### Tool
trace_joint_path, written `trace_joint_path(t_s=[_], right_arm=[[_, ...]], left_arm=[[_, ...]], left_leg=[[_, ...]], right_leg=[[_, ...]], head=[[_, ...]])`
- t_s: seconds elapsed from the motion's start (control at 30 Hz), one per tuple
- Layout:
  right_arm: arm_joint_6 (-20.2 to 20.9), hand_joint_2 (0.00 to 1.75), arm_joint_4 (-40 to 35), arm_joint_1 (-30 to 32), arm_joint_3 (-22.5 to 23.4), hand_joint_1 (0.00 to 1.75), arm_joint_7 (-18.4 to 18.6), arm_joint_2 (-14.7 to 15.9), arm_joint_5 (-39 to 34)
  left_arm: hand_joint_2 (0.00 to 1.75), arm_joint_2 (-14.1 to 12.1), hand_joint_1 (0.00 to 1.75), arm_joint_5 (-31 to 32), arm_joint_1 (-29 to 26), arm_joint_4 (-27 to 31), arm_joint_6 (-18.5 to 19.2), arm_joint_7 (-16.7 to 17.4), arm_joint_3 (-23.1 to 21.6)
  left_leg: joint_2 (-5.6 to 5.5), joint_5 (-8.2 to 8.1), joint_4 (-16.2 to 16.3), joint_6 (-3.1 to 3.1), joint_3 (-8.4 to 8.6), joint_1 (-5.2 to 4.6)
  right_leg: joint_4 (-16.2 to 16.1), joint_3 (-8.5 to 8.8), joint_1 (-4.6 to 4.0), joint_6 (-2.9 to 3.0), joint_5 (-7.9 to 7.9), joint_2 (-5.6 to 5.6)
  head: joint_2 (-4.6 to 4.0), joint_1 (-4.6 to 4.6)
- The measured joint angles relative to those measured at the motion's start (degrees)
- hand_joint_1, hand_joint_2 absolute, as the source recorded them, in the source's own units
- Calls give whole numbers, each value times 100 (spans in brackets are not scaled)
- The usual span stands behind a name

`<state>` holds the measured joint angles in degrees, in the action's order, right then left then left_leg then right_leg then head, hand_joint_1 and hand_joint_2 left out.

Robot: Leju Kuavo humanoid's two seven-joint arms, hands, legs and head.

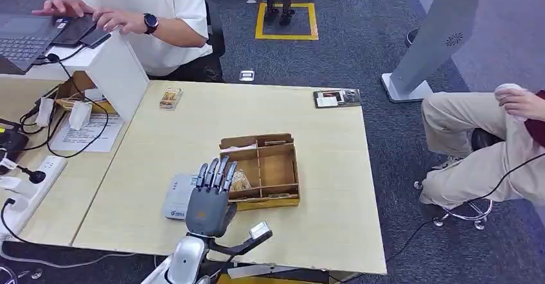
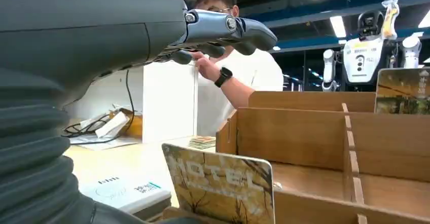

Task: Pass the card to the sensor for recognition and then transmit it.

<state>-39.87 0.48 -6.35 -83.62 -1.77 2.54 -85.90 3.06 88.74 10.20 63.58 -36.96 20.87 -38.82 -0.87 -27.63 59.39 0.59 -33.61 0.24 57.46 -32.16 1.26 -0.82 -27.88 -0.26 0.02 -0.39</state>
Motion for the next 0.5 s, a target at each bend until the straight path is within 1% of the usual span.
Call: trace_joint_path(t_s=[0.03,0.07,0.1,0.13,0.17,0.23,0.27,0.3,0.33,0.37,0.4,0.43,0.47,0.5], right_arm=[[0,175,0,0,0,0,0,0,0],[0,175,0,1,0,0,0,0,0],[0,175,0,0,0,0,0,0,0],[0,175,0,-1,0,0,0,0,0],[0,175,0,-1,0,0,0,0,0],[0,175,0,0,0,0,0,0,0],[0,175,0,-1,0,0,0,0,0],[0,175,0,-1,0,0,0,0,0],[0,175,0,0,0,0,0,0,-2],[0,175,0,0,0,0,0,0,-7],[0,175,0,0,0,0,0,0,-9],[0,175,0,-1,0,0,0,0,-11],[0,175,0,-1,-2,0,0,0,-15],[0,175,0,-1,-2,0,0,0,-15]], left_arm=[[175,0,14,0,0,-7,0,0,0],[175,0,61,0,0,-11,0,0,0],[175,0,93,0,0,-15,0,0,0],[175,0,89,0,0,-24,0,0,0],[175,2,79,0,-1,-31,-2,-9,0],[175,2,106,0,-2,-31,-6,-17,0],[175,2,105,0,-2,-31,-9,-20,0],[175,4,145,0,-1,-33,-13,-33,0],[175,4,150,0,-1,-33,-17,-35,0],[175,4,154,0,-1,-33,-20,-37,0],[175,4,152,0,-1,-33,-24,-42,0],[175,4,155,0,0,-35,-24,-48,0],[175,4,150,0,0,-44,-26,-55,0],[175,4,150,0,0,-46,-33,-63,0]], left_leg=[[0,0,0,0,0,0],[0,0,0,0,0,0],[0,0,0,0,0,0],[0,0,0,0,0,0],[0,0,0,0,0,0],[0,0,0,0,0,0],[0,0,0,0,0,0],[0,0,0,0,0,0],[0,0,0,0,0,0],[0,0,0,0,0,0],[0,0,0,0,0,0],[0,0,0,0,0,0],[0,0,0,0,0,0],[0,0,0,0,0,0]], right_leg=[[0,0,0,0,0,0],[0,0,0,0,0,0],[0,0,0,0,0,0],[0,0,0,0,0,0],[0,0,0,0,0,0],[0,0,0,0,0,0],[0,0,0,0,0,0],[0,0,0,0,0,0],[0,0,0,0,0,0],[0,0,0,0,0,0],[0,0,0,0,0,0],[0,0,0,0,0,0],[0,0,0,0,0,0],[0,0,0,0,0,0]], head=[[0,0],[0,0],[-2,0],[-2,0],[-2,0],[0,0],[-2,0],[-2,0],[0,0],[-2,0],[-2,0],[0,0],[-2,0],[-2,0]])
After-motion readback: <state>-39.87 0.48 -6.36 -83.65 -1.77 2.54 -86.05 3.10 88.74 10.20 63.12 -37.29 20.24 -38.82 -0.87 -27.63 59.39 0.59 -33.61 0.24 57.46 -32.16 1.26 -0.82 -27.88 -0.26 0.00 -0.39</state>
